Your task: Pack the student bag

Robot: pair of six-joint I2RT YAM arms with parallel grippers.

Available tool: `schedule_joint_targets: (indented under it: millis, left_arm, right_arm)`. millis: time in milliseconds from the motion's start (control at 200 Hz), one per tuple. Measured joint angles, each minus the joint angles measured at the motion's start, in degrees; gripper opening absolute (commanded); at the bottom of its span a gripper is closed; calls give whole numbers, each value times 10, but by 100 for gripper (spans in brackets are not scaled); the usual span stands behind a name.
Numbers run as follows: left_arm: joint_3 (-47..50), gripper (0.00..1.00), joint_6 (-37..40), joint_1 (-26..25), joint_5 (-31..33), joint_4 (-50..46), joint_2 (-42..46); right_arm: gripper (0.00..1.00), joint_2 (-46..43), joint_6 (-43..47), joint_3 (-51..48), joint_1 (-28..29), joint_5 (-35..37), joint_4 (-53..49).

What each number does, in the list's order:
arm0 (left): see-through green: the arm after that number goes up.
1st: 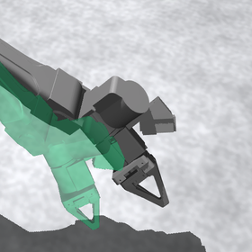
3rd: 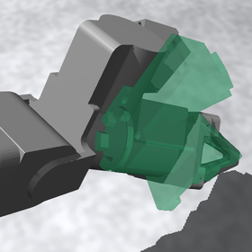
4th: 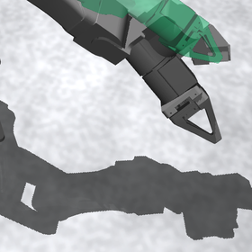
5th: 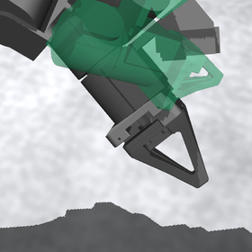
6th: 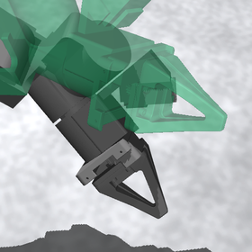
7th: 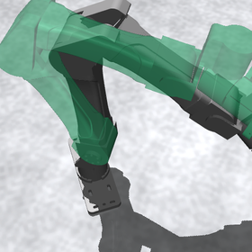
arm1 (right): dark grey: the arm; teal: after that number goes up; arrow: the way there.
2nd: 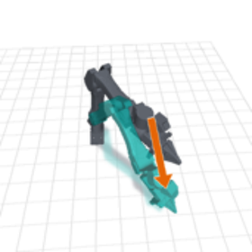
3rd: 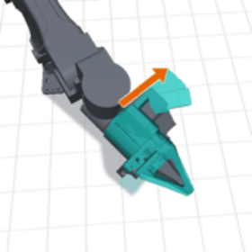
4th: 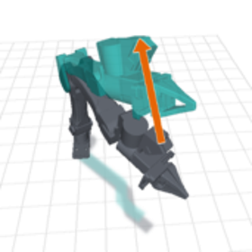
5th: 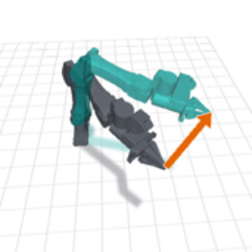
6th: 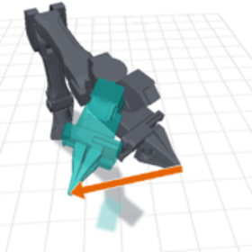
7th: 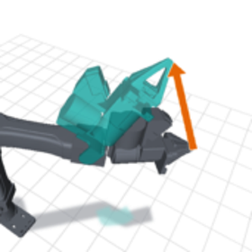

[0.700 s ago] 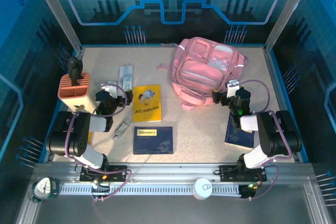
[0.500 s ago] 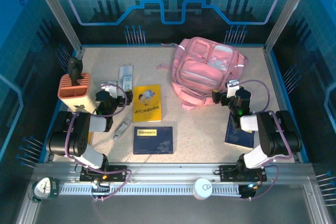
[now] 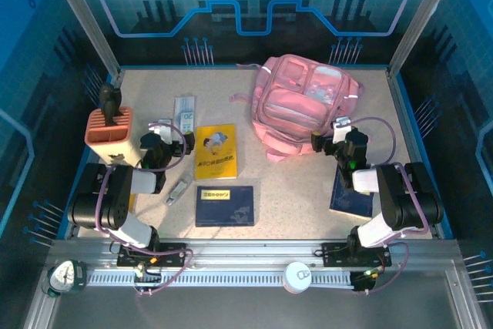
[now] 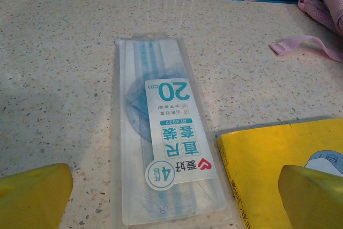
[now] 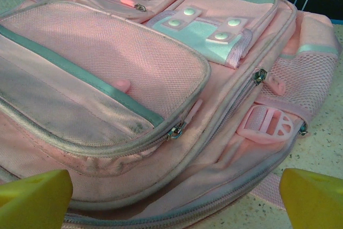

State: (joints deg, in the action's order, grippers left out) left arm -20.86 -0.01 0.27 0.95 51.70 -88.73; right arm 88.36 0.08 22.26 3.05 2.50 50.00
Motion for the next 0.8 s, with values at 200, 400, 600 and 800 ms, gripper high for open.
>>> schedule_joint_targets:
  millis: [200, 400, 600, 800]
  left_arm:
    - [0, 99, 0, 0, 0, 0, 0]
    - [0, 99, 0, 0, 0, -2, 0]
    - [-9, 99, 2, 0, -19, -45, 37]
    - [-8, 99, 0, 0, -27, -84, 130]
  right_arm:
    - [100, 0, 0, 0, 0, 0, 0]
    - [100, 0, 0, 0, 0, 0, 0]
    - [100, -10, 0, 0, 0, 11, -12]
    - [100, -82, -12, 4, 0, 50, -75]
